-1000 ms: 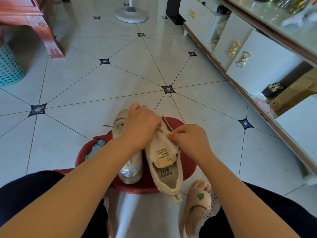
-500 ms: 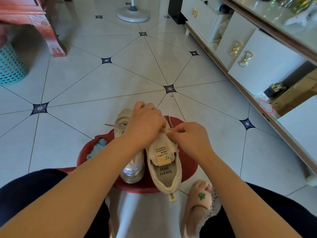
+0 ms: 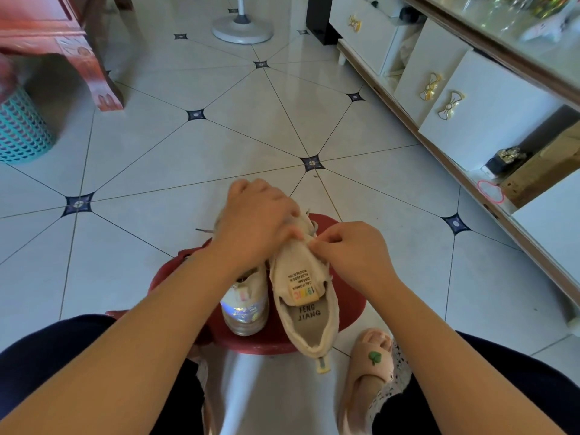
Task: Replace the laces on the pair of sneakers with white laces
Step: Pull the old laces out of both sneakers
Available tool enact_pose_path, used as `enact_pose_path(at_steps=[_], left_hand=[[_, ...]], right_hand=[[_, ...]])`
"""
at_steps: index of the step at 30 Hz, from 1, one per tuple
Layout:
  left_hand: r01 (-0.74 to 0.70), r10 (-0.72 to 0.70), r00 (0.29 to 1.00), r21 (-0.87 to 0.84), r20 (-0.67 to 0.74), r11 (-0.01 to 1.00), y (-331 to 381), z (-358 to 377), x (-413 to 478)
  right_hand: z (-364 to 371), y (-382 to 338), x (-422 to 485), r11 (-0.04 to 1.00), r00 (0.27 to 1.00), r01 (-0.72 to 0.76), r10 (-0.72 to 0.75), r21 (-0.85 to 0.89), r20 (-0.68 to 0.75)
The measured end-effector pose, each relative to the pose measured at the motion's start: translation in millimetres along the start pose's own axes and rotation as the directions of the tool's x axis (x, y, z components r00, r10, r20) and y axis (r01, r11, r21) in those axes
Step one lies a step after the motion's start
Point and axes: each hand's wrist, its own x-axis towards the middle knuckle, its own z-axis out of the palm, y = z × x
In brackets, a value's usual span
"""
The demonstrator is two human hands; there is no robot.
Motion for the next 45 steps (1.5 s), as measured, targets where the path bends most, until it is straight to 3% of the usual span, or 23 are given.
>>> enact_pose_path(at_steps=[3,8,12,16,19,23,28,31,35,37,42,45], left_hand=[[-0.111,0.104,0.990,0.072,0.099,0.991,8,9,2],[-0.158,0.151,0.985,0.097,0.077,0.983,8,8,-2],[0.003,0.000,1.000,0.126,-0.021,0.992,-16,-8,-7],[0.130,-0.129,0.991,0.031,-0.036,0.991,-18,-10,-8],[0.071,-0.070,0.997,-0.038,0.018,0.997,-1,-5,-4],[-0.102,0.098,0.993,0.054,0.070,0.993,15,9,0],[-0.164,0.156,0.985,0.126,0.068,0.978,16,12,0],[-0.071,0.069,0.997,0.126,0.028,0.989,7,3,-1],[0.225,-0.206,0.962,0.094,-0.176,0.970,-25,-15,-2],[0.263,-0.252,0.956,0.055,-0.151,0.963,-29,-14,-4],[0.033,-0.035,0.998,0.035,0.050,0.999,6,2,-4],[-0.076,0.072,0.995,0.067,0.067,0.995,17,12,-1]], right_hand=[[2,-1,-1,1.000,1.000,0.010,-0.010,-0.021,-0.013],[-2,5,4,0.996,0.997,-0.078,0.078,0.048,-0.002],[-15,15,9,0.977,0.986,-0.159,0.165,0.146,-0.031],[-11,12,5,0.977,0.992,-0.129,0.126,0.169,0.030],[-8,8,4,0.973,0.992,-0.126,0.121,0.195,0.035],[-4,1,3,0.987,0.997,-0.074,0.072,0.140,0.022],[0,2,5,0.965,0.989,-0.148,0.139,0.218,0.058],[-6,7,8,0.956,0.983,-0.186,0.179,0.226,0.051],[-14,16,13,0.951,0.976,-0.214,0.217,0.223,0.012],[-13,16,11,0.962,0.984,-0.177,0.176,0.208,0.021],[-7,12,8,0.980,0.993,-0.119,0.116,0.157,0.025],[-4,7,5,0.996,0.997,-0.073,0.072,0.054,0.017]])
